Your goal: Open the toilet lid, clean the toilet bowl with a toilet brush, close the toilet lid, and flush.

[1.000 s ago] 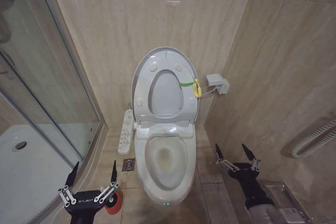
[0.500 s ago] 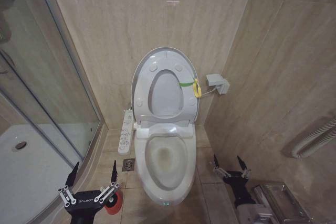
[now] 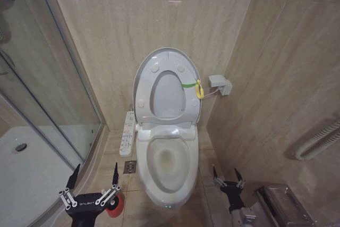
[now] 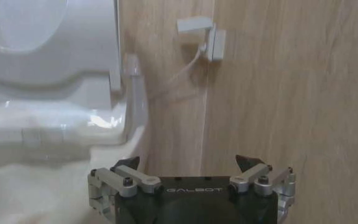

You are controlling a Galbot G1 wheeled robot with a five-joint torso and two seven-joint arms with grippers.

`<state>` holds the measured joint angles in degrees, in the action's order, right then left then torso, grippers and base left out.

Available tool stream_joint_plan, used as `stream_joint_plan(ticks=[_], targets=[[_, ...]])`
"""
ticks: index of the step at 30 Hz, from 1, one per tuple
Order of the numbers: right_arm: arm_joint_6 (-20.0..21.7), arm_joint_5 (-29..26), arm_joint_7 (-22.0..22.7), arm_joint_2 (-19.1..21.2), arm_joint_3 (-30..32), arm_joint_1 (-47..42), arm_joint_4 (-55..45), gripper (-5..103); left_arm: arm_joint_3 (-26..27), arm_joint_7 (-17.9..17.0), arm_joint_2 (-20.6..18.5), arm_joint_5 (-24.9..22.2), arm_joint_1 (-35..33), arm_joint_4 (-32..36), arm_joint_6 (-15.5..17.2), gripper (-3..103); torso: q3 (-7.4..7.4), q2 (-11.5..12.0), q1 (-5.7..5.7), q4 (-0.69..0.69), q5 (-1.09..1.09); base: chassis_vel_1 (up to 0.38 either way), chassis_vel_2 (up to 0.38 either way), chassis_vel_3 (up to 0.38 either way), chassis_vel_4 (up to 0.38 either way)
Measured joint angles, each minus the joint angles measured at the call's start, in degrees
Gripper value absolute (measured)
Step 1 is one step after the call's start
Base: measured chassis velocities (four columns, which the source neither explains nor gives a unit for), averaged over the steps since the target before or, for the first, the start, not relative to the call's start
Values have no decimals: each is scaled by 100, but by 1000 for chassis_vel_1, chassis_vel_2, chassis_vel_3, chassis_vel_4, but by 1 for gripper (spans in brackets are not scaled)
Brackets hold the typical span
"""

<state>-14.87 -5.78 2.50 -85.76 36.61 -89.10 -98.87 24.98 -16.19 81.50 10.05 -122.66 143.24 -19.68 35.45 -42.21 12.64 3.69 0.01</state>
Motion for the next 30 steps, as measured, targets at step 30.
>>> stream_joint_plan(ticks=[30], targets=[[2919,-1241,-101,726,147,1464,-2971,100,0,0,-1,0,0,0,0,100,0,0,0,-3,0,0,0,0,0]])
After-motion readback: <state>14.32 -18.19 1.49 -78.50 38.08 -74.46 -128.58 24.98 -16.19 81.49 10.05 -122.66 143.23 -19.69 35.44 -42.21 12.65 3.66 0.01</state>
